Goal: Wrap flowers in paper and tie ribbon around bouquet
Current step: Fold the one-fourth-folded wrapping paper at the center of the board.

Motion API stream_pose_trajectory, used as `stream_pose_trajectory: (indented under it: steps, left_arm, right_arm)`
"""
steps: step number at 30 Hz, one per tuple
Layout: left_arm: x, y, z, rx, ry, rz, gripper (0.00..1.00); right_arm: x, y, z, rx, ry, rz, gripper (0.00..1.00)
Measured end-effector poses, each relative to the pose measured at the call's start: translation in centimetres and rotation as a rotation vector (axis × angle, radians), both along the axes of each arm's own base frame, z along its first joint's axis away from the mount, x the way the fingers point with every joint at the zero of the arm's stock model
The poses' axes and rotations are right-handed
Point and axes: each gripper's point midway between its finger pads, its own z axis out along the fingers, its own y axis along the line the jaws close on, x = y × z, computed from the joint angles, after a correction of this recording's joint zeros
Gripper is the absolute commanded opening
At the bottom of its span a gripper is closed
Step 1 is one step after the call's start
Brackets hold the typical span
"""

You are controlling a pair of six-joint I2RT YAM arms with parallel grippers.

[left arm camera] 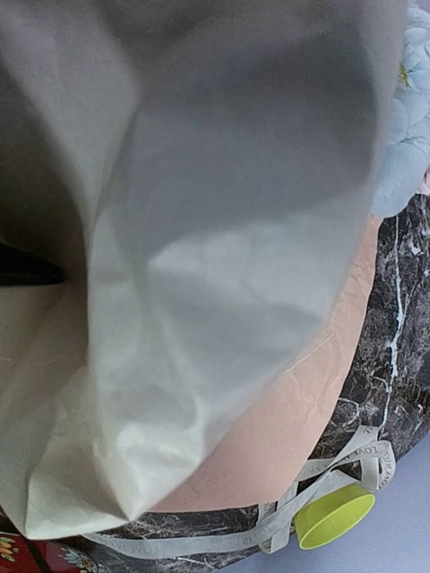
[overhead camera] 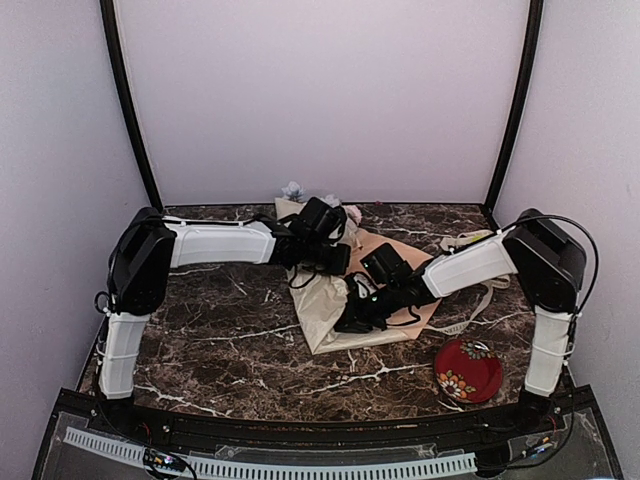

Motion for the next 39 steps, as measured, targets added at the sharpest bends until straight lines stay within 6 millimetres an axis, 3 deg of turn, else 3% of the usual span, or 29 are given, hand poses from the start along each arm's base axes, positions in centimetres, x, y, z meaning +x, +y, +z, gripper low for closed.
stream_pose_trajectory:
  steps: [7, 12, 16, 21, 25, 30, 39]
  left_arm:
    - [0.2, -0.3, -2.8, 0.032, 0.038, -0.006, 0.0]
    - [0.2, -0.4, -2.8, 0.035, 0.036, -0.012, 0.0]
    - [0.3, -0.6, -2.4, 0.03, 0.033, -0.013, 0.0]
    - [0.4, -0.8, -1.9, 0.022, 0.032, -0.018, 0.0]
    - [0.4, -1.0, -1.5, 0.016, 0.031, -0.02, 0.0]
    - [0.5, -0.9, -1.4, 0.014, 0.031, -0.019, 0.0]
    - [0.7, -0.7, -1.4, 0.014, 0.032, -0.016, 0.0]
  right_arm:
    - [0.2, -2.6, 1.7, -0.032, -0.041, -0.108, 0.05]
    - [0.9, -4.4, 5.7, 0.022, -0.121, -0.19, 0.36]
    - [2.7, -5.3, 7.4, 0.069, -0.168, -0.24, 0.49]
    - [4.0, -4.9, 6.5, 0.074, -0.177, -0.21, 0.57]
    - [3.9, -3.8, 4.8, 0.09, -0.151, -0.16, 0.7]
    - [3.7, -2.7, 4.9, 0.143, -0.15, -0.121, 0.59]
    - [4.1, -1.7, 4.0, 0.154, -0.134, -0.102, 0.24]
